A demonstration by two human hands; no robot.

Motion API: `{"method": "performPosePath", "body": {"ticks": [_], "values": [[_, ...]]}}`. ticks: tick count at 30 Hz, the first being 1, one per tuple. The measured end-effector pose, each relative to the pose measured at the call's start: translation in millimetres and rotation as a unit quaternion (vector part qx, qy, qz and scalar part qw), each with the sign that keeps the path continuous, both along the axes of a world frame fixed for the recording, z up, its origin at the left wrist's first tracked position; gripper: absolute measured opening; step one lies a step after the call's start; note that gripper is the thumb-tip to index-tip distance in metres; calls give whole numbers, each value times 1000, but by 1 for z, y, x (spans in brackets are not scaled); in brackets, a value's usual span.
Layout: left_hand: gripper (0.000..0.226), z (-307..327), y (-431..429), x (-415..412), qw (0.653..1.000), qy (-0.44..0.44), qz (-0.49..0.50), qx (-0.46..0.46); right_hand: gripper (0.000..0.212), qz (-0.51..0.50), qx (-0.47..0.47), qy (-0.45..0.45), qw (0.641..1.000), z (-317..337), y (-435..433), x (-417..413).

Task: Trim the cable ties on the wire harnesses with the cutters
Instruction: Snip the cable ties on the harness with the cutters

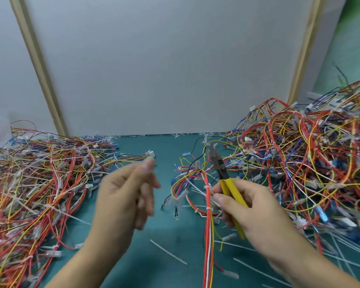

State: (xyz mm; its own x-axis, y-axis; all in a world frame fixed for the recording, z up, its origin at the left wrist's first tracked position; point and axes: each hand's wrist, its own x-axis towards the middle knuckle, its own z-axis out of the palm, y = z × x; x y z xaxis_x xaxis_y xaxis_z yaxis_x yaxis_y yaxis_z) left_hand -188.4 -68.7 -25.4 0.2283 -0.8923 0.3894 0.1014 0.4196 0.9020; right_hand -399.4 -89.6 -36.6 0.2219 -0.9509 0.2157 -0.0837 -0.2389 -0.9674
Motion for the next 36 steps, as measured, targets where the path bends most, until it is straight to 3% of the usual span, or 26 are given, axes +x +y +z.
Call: {"method": "performPosePath", "body": {"ticks": [2, 4, 6, 9, 17, 19, 24, 29, 36], "values": [[23, 1, -2, 2, 996, -34, 62, -58, 17, 5, -33, 47, 998, -2, 0, 1], [19, -3, -2, -3, 979, -173, 72, -76, 13, 5, -69, 98, 993, -4, 1, 2], [28, -11, -1, -10, 952, -301, 39, -48, 9, 14, -85, 123, 989, -7, 2, 4], [43, -19, -3, -15, 934, -356, -2, 16, 5, 33, -98, 129, 986, -9, 4, 5], [47, -20, -9, -12, 959, -201, -121, 157, 11, 43, -72, 77, 994, -13, 5, 13], [46, -20, -9, -14, 959, -199, -112, 168, 11, 48, -69, 71, 994, -14, 6, 16], [16, -16, -9, -18, 955, -216, -104, 176, 12, 47, -66, 67, 994, -12, 5, 16], [31, -17, -6, -13, 952, -219, -147, 157, 18, 42, -49, 73, 995, -9, 3, 8], [19, -13, -5, -5, 947, -185, -207, 165, 23, 19, -33, 67, 997, -3, 6, 7]]}}
